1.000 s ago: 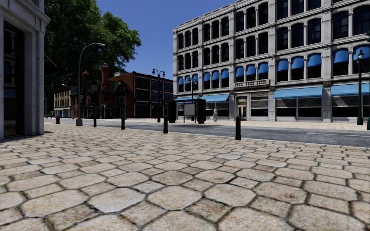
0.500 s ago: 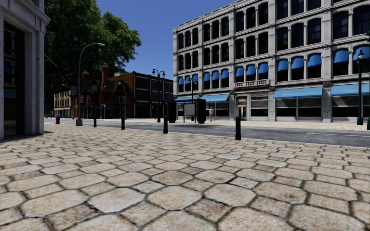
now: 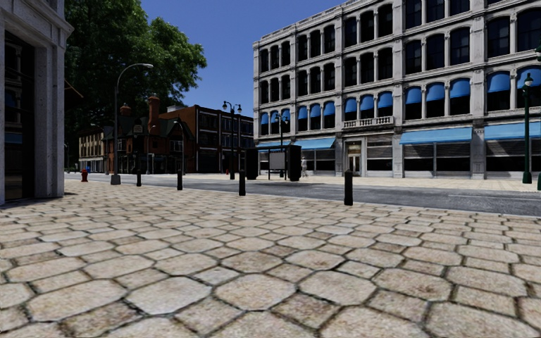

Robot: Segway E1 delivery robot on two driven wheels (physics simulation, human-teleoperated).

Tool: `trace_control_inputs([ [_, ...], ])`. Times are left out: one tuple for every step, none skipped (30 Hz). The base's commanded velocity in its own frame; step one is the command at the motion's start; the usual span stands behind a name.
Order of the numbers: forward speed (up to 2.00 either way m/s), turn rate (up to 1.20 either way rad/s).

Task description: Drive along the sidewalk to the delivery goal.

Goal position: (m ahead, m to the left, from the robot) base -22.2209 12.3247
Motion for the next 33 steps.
trace_control_inputs([
  [0.39,0.31],
  [0.39,0.35],
  [0.39,0.41],
  [0.39,0.43],
  [0.39,0.43],
  [0.40,0.43],
  [0.41,0.44],
  [0.41,0.44],
  [0.41,0.44],
  [0.41,0.45],
  [0.42,0.51],
  [0.42,0.51],
  [0.42,0.55],
  [0.42,0.56],
  [0.42,0.56],
  [0.42,0.56],
  [0.42,0.56],
  [0.44,0.56],
  [0.44,0.56],
  [0.45,0.56],
  [0.45,0.56],
  [0.45,0.56],
  [0.46,0.56],
  [0.48,0.56],
  [0.49,0.56],
  [0.49,0.56],
  [0.52,0.56],
  [0.53,0.56],
  [0.53,0.56],
  [0.54,0.56],
  [0.55,0.56],
  [0.55,0.56],
  [0.55,0.56],
])
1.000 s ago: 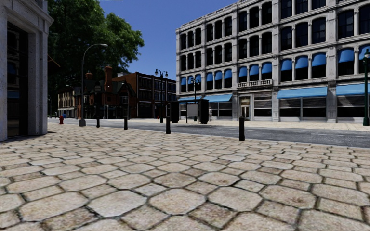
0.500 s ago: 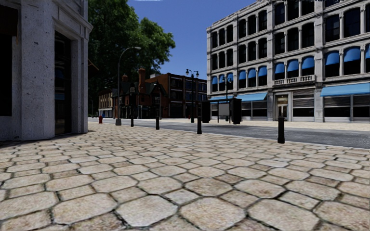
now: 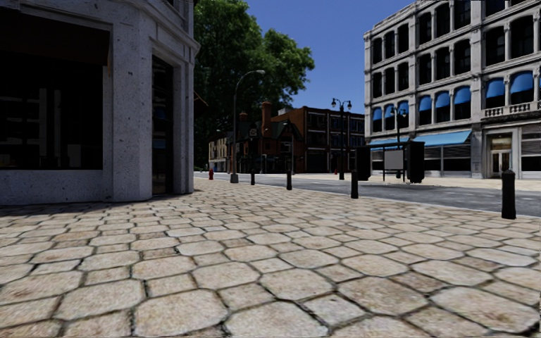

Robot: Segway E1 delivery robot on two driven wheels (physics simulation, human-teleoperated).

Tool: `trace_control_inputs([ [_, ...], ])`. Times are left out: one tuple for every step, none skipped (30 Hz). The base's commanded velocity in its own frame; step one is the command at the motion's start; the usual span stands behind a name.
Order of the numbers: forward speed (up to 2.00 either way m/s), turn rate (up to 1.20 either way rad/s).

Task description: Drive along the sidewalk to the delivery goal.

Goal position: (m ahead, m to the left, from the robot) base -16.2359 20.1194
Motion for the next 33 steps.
trace_control_inputs([
  [0.55,0.56],
  [0.56,0.56],
  [0.56,0.56],
  [0.60,0.56],
  [0.63,0.56],
  [0.65,0.56],
  [0.65,0.56],
  [0.66,0.56],
  [0.66,0.56],
  [0.66,0.56],
  [0.66,0.56],
  [0.66,0.56],
  [0.66,0.56],
  [0.66,0.56],
  [0.67,0.56],
  [0.67,0.56],
  [0.67,0.56],
  [0.69,0.56],
  [0.70,0.56],
  [0.70,0.56],
  [0.71,0.56],
  [0.72,0.56],
  [0.72,0.56],
  [0.72,0.56],
  [0.72,0.56],
  [0.72,0.56],
  [0.72,0.56],
  [0.72,0.56],
  [0.72,0.56],
  [0.72,0.56],
  [0.72,0.56],
  [0.72,0.56],
  [0.72,0.56],
])
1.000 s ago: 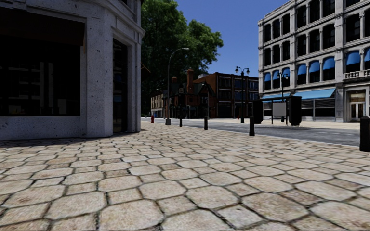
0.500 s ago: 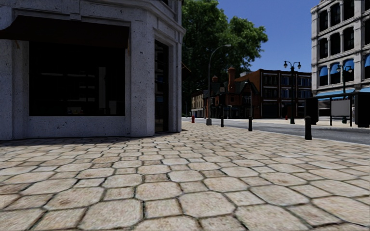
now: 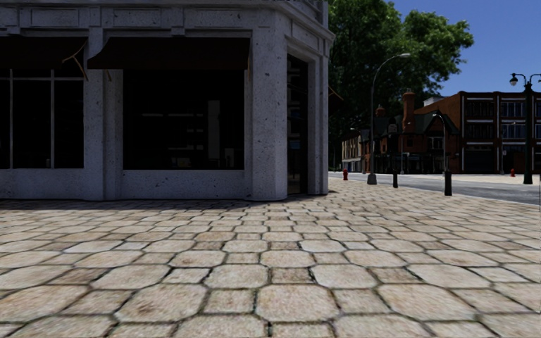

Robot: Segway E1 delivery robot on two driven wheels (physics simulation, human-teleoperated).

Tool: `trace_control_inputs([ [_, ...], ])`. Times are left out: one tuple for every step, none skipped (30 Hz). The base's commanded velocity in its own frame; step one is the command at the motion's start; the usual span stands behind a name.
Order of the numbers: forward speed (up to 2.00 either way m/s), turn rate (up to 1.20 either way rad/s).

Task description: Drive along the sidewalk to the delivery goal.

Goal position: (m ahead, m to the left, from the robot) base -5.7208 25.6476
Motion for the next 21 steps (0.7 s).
trace_control_inputs([
  [0.72,0.56],
  [0.72,0.56],
  [0.72,0.56],
  [0.72,0.56],
  [0.72,0.56],
  [0.72,0.56],
  [0.72,0.56],
  [0.72,0.56],
  [0.72,0.56],
  [0.72,0.56],
  [0.73,0.56],
  [0.73,0.56],
  [0.73,0.56],
  [0.73,0.56],
  [0.74,0.57],
  [0.74,0.57],
  [0.74,0.57],
  [0.75,0.58],
  [0.75,0.58],
  [0.78,0.58],
  [0.79,0.58],
])
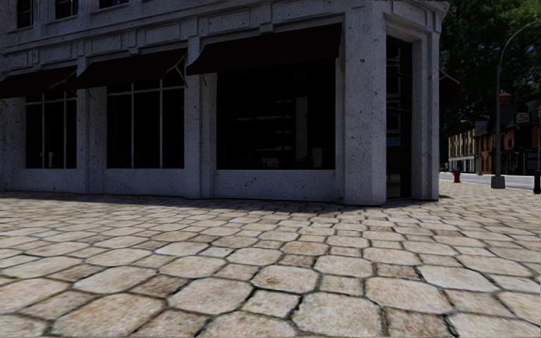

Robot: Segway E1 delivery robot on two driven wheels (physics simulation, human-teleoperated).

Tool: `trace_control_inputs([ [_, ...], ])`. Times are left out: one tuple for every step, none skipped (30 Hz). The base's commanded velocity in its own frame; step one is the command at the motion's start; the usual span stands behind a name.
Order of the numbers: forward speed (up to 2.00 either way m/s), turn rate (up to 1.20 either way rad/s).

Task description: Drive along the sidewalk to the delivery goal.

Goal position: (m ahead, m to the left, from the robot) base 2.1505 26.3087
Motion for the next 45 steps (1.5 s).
trace_control_inputs([
  [0.80,0.58],
  [0.80,0.58],
  [0.80,0.58],
  [0.80,0.58],
  [0.80,0.58],
  [0.80,0.58],
  [0.80,0.58],
  [0.81,0.58],
  [0.81,0.58],
  [0.82,0.58],
  [0.82,0.58],
  [0.82,0.58],
  [0.82,0.58],
  [0.82,0.58],
  [0.82,0.58],
  [0.82,0.58],
  [0.82,0.58],
  [0.82,0.58],
  [0.82,0.58],
  [0.82,0.58],
  [0.82,0.58],
  [0.82,0.58],
  [0.82,0.58],
  [0.82,0.58],
  [0.82,0.58],
  [0.82,0.58],
  [0.82,0.58],
  [0.82,0.58],
  [0.82,0.58],
  [0.82,0.58],
  [0.82,0.58],
  [0.82,0.58],
  [0.82,0.58],
  [0.82,0.58],
  [0.82,0.58],
  [0.82,0.58],
  [0.82,0.58],
  [0.82,0.58],
  [0.82,0.58],
  [0.82,0.58],
  [0.82,0.58],
  [0.82,0.58],
  [0.82,0.58],
  [0.83,0.58],
  [0.83,0.58],
])
